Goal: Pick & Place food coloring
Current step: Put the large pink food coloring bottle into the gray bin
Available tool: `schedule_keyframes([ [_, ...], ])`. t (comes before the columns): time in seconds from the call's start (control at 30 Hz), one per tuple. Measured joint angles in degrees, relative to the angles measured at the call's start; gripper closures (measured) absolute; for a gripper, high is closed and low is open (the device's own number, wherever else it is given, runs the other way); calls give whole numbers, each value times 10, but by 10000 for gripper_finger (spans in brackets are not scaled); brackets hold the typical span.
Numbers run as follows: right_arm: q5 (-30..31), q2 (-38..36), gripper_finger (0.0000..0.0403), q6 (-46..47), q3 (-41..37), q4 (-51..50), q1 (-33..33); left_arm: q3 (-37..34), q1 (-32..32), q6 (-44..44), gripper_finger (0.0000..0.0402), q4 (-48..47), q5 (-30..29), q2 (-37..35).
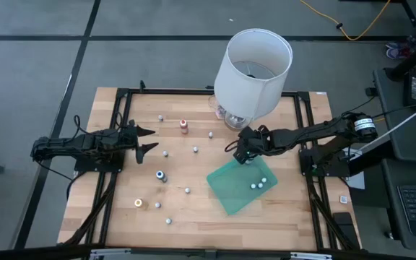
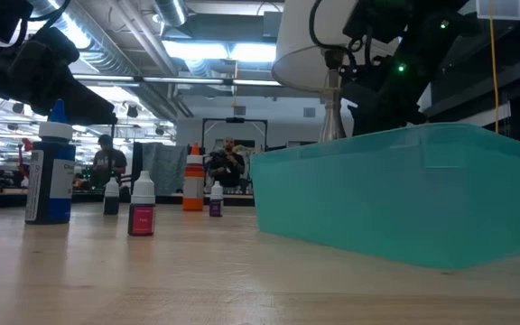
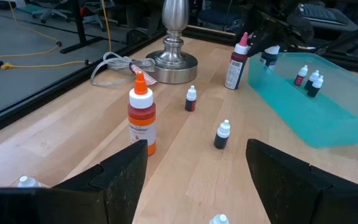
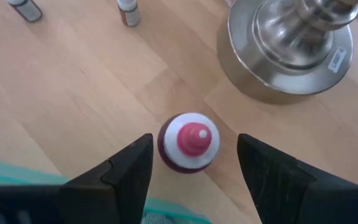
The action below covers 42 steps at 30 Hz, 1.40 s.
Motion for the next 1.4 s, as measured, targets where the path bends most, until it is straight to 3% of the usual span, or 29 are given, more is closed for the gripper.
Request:
schedule_keyframes([
  [0.23,-9,5,200,-8,0,5,-2,0,0,0,133,0,0,0],
  [0.53,-9,6,287,-22,0,8,-2,0,0,0,132,0,0,0],
  [1.0,-9,6,289,-35,56,-7,38,0,0,0,132,0,0,0],
  [1.4,13,6,288,-3,153,-114,137,0,0,0,132,0,0,0],
])
